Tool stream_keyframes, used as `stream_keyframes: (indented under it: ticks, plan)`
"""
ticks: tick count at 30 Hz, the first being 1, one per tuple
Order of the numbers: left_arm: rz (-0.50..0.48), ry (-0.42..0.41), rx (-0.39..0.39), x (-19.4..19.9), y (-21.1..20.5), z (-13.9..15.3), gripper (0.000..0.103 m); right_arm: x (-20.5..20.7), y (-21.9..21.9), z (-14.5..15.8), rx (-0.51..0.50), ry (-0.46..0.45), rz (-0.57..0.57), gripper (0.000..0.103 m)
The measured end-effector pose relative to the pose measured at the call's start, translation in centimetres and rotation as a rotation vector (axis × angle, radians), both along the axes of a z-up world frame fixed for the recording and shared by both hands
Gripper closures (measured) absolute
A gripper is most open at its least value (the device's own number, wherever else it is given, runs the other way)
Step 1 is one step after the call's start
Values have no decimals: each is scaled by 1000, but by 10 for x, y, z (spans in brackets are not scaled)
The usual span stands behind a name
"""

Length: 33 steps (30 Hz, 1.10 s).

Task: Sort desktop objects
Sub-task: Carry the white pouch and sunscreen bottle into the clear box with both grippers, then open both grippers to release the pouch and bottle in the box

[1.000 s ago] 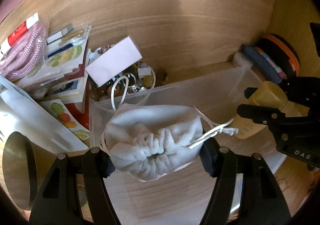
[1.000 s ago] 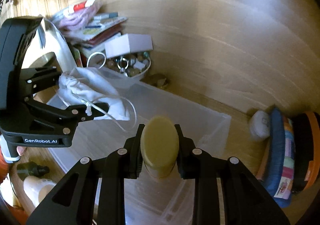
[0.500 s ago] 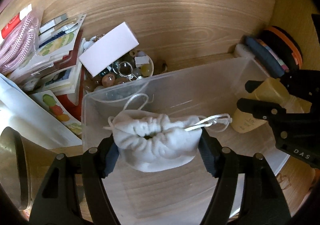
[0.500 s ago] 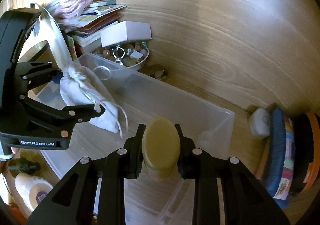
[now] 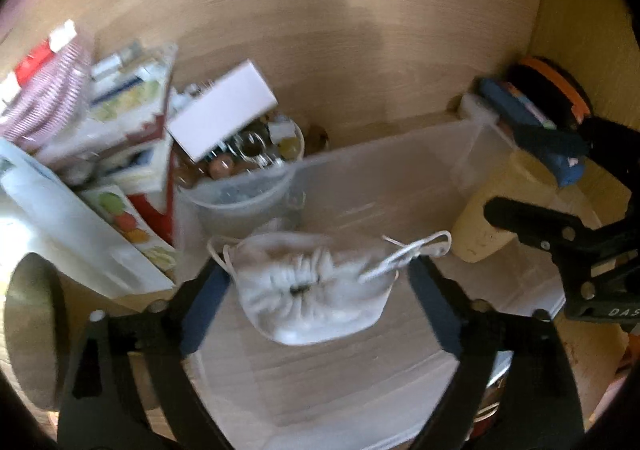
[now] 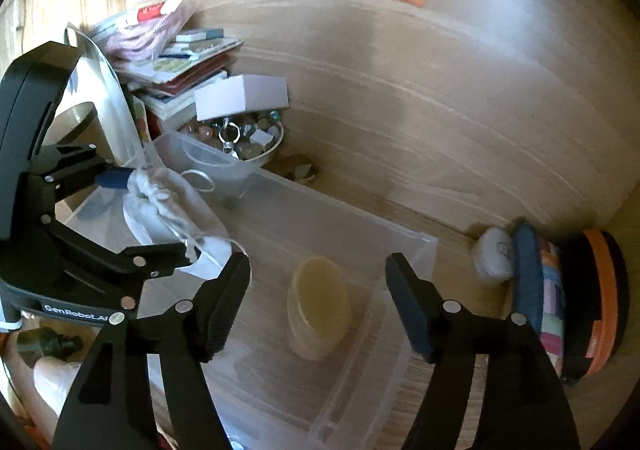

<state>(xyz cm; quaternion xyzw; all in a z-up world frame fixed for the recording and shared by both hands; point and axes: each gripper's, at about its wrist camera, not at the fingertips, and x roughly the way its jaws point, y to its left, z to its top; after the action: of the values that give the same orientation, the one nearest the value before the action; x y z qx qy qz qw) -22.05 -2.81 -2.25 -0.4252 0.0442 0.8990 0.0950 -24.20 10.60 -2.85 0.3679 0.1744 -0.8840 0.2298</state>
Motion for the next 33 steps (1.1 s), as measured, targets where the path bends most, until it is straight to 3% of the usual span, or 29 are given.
stream_keyframes:
  ticks: [12, 33]
  plan:
    - [-2, 33, 5, 23, 2, 21, 9, 32, 21, 26, -29, 47, -37, 22]
    - [50, 150, -37, 118, 8, 55, 5, 129, 46, 45, -74, 92, -18, 19]
